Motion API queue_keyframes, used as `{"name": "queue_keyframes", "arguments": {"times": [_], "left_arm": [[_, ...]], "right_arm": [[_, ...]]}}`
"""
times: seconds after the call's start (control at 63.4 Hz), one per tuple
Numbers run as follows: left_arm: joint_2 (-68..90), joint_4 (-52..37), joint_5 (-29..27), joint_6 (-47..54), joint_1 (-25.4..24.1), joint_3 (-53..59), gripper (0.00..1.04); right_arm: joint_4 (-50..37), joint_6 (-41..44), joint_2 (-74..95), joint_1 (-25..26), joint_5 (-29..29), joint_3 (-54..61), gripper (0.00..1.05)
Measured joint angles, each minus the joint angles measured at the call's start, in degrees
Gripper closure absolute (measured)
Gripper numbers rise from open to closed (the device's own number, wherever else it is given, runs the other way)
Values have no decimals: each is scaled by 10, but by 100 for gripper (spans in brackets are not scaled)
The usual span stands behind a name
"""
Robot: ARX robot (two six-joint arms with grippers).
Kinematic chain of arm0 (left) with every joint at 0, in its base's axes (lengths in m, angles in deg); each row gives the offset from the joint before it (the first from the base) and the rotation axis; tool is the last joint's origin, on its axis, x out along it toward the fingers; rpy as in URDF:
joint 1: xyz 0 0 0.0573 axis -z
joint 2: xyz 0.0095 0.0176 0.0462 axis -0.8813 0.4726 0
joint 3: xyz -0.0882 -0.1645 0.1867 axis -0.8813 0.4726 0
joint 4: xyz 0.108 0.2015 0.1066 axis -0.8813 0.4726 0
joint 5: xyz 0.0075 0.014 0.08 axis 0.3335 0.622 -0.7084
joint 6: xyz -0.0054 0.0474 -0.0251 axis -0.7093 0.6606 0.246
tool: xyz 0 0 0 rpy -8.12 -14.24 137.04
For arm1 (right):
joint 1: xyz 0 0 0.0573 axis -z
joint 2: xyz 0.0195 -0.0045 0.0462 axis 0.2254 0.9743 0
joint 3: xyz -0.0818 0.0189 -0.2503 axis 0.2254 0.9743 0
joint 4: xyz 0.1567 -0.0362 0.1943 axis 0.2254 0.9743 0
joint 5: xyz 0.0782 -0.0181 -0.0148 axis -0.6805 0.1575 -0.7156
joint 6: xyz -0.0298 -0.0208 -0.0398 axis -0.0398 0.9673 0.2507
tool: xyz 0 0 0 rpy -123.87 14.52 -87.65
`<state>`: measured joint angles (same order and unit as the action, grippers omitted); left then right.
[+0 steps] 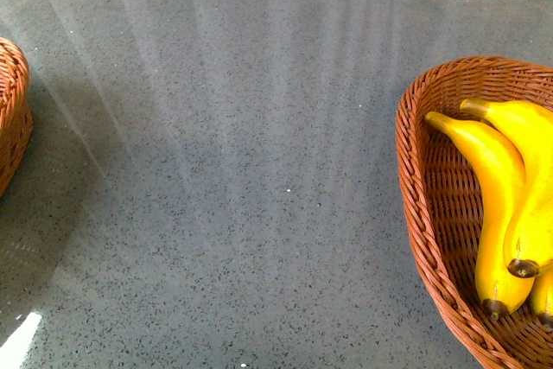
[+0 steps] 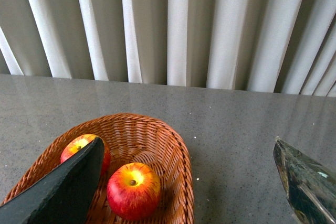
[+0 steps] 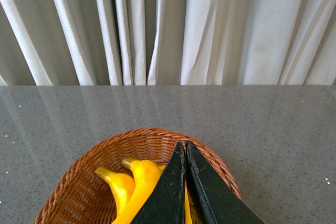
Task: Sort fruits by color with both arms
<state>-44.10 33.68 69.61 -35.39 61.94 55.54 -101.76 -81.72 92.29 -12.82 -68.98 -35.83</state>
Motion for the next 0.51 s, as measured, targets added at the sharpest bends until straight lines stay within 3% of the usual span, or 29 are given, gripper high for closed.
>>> {"name": "queue_keyframes", "arguments": {"times": [0.505], "left_arm": [[0,0,0,0,0,0,9]], "right_arm": [[98,0,-99,-1,0,0,103]]}}
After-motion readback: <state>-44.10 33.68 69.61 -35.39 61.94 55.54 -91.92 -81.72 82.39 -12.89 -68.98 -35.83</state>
